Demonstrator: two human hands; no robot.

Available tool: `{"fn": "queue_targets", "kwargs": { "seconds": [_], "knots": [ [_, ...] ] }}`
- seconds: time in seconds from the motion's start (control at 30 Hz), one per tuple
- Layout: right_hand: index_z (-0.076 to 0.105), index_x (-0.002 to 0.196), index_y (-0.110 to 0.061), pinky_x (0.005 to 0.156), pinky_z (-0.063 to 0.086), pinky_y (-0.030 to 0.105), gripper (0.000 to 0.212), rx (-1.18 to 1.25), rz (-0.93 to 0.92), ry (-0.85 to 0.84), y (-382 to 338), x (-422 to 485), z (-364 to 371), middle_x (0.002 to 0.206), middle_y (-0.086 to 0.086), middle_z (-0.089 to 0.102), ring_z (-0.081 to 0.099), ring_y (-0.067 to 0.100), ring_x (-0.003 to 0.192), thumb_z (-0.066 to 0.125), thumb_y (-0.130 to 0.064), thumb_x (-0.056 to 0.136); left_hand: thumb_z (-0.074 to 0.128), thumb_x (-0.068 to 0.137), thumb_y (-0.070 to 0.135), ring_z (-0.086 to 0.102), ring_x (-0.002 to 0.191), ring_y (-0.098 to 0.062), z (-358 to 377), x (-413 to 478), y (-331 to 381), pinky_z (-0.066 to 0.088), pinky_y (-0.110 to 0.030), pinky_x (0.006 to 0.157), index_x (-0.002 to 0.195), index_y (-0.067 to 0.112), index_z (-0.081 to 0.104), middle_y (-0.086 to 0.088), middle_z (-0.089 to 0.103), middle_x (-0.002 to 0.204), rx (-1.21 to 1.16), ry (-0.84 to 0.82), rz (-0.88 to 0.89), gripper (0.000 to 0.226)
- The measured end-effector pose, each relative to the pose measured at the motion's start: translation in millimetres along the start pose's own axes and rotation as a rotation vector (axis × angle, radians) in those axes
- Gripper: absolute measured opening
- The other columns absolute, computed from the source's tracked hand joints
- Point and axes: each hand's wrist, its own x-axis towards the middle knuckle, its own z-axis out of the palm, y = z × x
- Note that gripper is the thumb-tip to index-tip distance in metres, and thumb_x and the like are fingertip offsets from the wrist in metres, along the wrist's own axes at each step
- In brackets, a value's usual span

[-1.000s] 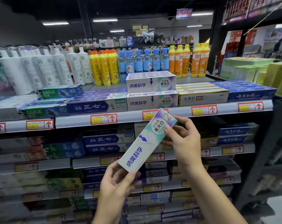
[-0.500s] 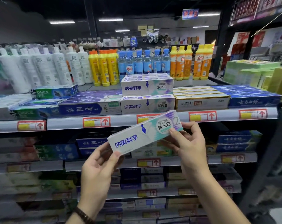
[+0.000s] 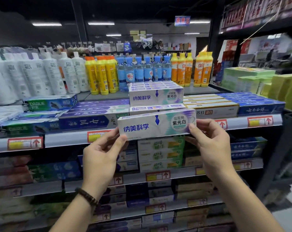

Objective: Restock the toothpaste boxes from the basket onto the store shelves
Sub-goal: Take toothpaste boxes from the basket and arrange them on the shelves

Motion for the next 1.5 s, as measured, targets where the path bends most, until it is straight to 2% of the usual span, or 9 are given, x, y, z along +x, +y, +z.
{"fn": "queue_targets", "kwargs": {
  "seconds": [0.13, 0.33, 0.5, 0.67, 0.83, 1.03, 1.1, 1.23, 1.5],
  "knots": [
    [0.074, 0.113, -0.017, 0.095, 0.062, 0.055, 0.017, -0.030, -0.039, 0.010, -5, 3, 5, 0.109, 0.009, 0.079, 0.075, 0.030, 0.108, 0.076, -0.014, 0.096, 0.079, 0.079, 0.019, 0.079, 0.098, -0.026, 1, 18, 5, 0.063, -0.028, 0.086, 0.112, 0.017, 0.076, -0.006, 0.081, 0.101, -0.076, -0.005, -0.034, 0.033],
    [0.074, 0.114, -0.020, 0.090, 0.064, 0.048, 0.017, -0.118, -0.102, 0.027, -13, 11, 9, 0.108, 0.005, 0.080, 0.077, 0.023, 0.104, 0.075, -0.014, 0.098, 0.083, 0.086, 0.013, 0.080, 0.090, -0.021, 7, 35, 13, 0.064, -0.032, 0.086, 0.114, 0.016, 0.078, -0.003, 0.082, 0.094, -0.009, -0.007, 0.002, 0.029],
    [0.076, 0.115, -0.018, 0.086, 0.065, 0.038, 0.019, -0.151, -0.128, 0.012, -19, 34, 10, 0.103, -0.002, 0.082, 0.078, 0.016, 0.100, 0.076, -0.013, 0.097, 0.084, 0.086, 0.013, 0.079, 0.092, -0.013, 18, 49, 16, 0.063, -0.029, 0.086, 0.119, 0.014, 0.078, 0.005, 0.082, 0.098, 0.092, 0.017, 0.100, 0.033],
    [0.078, 0.120, -0.017, 0.091, 0.064, 0.041, 0.025, -0.180, -0.137, -0.035, -19, 60, 11, 0.106, -0.004, 0.082, 0.078, 0.011, 0.103, 0.077, -0.011, 0.096, 0.083, 0.086, 0.004, 0.076, 0.102, -0.006, 25, 66, 16, 0.060, -0.034, 0.098, 0.127, 0.017, 0.075, 0.009, 0.080, 0.109, 0.200, 0.001, 0.142, 0.044],
    [0.078, 0.123, -0.019, 0.092, 0.064, 0.043, 0.032, -0.205, -0.124, -0.084, -11, 83, 9, 0.111, -0.004, 0.081, 0.076, 0.012, 0.107, 0.073, -0.002, 0.096, 0.084, 0.087, 0.009, 0.075, 0.098, 0.000, 32, 77, 19, 0.063, -0.029, 0.090, 0.126, 0.027, 0.076, 0.015, 0.079, 0.108, 0.319, 0.038, 0.219, 0.044],
    [0.078, 0.116, -0.027, 0.082, 0.066, 0.042, 0.029, -0.245, -0.136, -0.086, -6, 98, 7, 0.107, -0.006, 0.081, 0.078, 0.010, 0.098, 0.076, -0.007, 0.096, 0.089, 0.082, 0.025, 0.074, 0.093, 0.004, 37, 88, 13, 0.061, -0.037, 0.095, 0.119, 0.039, 0.078, 0.024, 0.078, 0.099, 0.498, 0.083, 0.251, 0.041],
    [0.079, 0.118, -0.025, 0.072, 0.067, 0.042, 0.029, -0.272, -0.124, -0.087, -4, 103, 8, 0.106, -0.005, 0.081, 0.080, 0.016, 0.085, 0.076, -0.008, 0.096, 0.089, 0.082, 0.030, 0.074, 0.091, 0.003, 39, 89, 11, 0.061, -0.040, 0.093, 0.118, 0.042, 0.077, 0.026, 0.077, 0.098, 0.555, 0.101, 0.279, 0.039],
    [0.077, 0.113, -0.030, 0.057, 0.061, 0.032, 0.032, -0.262, -0.100, -0.087, 1, 106, 12, 0.104, -0.001, 0.080, 0.078, 0.024, 0.065, 0.074, -0.003, 0.096, 0.088, 0.082, 0.033, 0.073, 0.094, 0.000, 40, 94, 2, 0.060, -0.041, 0.092, 0.117, 0.044, 0.077, 0.026, 0.077, 0.098, 0.624, 0.125, 0.328, 0.038],
    [0.076, 0.121, -0.025, 0.053, 0.060, 0.030, 0.033, -0.266, -0.061, -0.089, 5, 112, 14, 0.106, -0.004, 0.079, 0.077, 0.026, 0.061, 0.073, -0.003, 0.097, 0.088, 0.081, 0.040, 0.070, 0.096, -0.012, 42, 106, -5, 0.059, -0.045, 0.089, 0.119, 0.045, 0.076, 0.025, 0.076, 0.097, 0.736, 0.153, 0.386, 0.041]
  ]
}}
